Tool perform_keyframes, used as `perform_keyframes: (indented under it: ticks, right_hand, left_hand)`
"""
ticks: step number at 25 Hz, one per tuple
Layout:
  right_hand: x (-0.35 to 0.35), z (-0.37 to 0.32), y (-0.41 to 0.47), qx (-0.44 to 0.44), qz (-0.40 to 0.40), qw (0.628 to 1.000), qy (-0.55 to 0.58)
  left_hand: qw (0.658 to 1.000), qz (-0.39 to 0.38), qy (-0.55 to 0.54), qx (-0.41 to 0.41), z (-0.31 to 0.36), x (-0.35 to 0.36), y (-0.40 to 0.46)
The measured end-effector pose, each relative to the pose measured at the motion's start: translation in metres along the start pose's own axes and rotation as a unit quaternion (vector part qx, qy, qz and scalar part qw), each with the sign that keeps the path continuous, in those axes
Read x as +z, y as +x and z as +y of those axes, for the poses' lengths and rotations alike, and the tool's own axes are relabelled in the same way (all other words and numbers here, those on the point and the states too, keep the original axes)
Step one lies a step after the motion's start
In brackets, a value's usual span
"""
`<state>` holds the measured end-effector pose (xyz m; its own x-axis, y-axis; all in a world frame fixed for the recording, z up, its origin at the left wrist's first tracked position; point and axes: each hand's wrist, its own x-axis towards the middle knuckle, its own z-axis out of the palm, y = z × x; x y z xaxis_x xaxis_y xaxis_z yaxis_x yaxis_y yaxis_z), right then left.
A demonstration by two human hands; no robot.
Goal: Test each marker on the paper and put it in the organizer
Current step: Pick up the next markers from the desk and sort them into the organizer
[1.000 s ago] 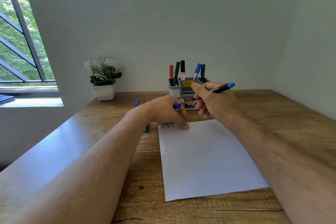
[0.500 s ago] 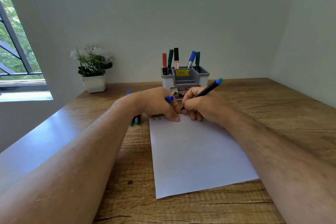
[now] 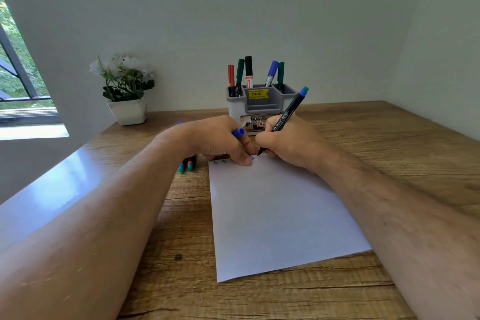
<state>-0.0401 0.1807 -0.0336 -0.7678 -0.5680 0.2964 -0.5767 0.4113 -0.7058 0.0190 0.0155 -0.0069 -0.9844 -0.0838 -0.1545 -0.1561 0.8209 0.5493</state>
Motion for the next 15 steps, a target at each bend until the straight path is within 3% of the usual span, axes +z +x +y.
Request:
perform_keyframes:
  ticks: [15]
  right_hand:
    - [0.0006, -0.0005, 0.0006, -0.003, 0.002, 1.000, 0.005]
  left_hand:
    - [1.000, -0.002, 0.009, -0.018, 0.0058, 0.0006, -0.0067]
